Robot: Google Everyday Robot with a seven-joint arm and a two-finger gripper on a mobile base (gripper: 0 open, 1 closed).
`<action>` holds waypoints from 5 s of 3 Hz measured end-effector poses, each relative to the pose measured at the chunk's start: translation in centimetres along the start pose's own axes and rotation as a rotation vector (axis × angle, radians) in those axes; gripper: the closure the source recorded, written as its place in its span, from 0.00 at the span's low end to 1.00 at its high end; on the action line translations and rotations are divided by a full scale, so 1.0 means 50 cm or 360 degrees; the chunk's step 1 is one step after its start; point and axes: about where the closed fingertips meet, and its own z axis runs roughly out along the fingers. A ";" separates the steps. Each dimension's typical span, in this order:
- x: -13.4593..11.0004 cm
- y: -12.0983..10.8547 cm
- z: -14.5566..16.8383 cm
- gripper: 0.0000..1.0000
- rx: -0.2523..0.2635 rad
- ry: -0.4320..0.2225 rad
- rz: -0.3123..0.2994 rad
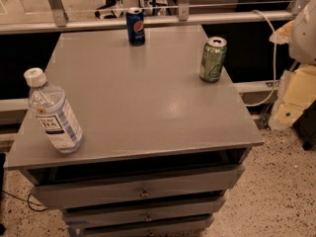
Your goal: Move green can near blue plastic bottle
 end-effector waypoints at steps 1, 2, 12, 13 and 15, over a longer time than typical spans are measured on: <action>0.011 -0.054 0.046 0.00 0.0064 -0.0087 0.0053; 0.023 -0.140 0.111 0.00 0.0150 -0.0252 0.0156; -0.228 -0.353 0.181 1.00 0.0216 -0.1538 0.0239; -0.257 -0.339 0.185 1.00 0.0174 -0.1572 0.0225; -0.449 -0.231 0.191 1.00 -0.0061 -0.1785 0.0144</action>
Offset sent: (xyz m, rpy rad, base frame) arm 0.1475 -0.0424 -0.0607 0.3087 -0.2130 -0.1346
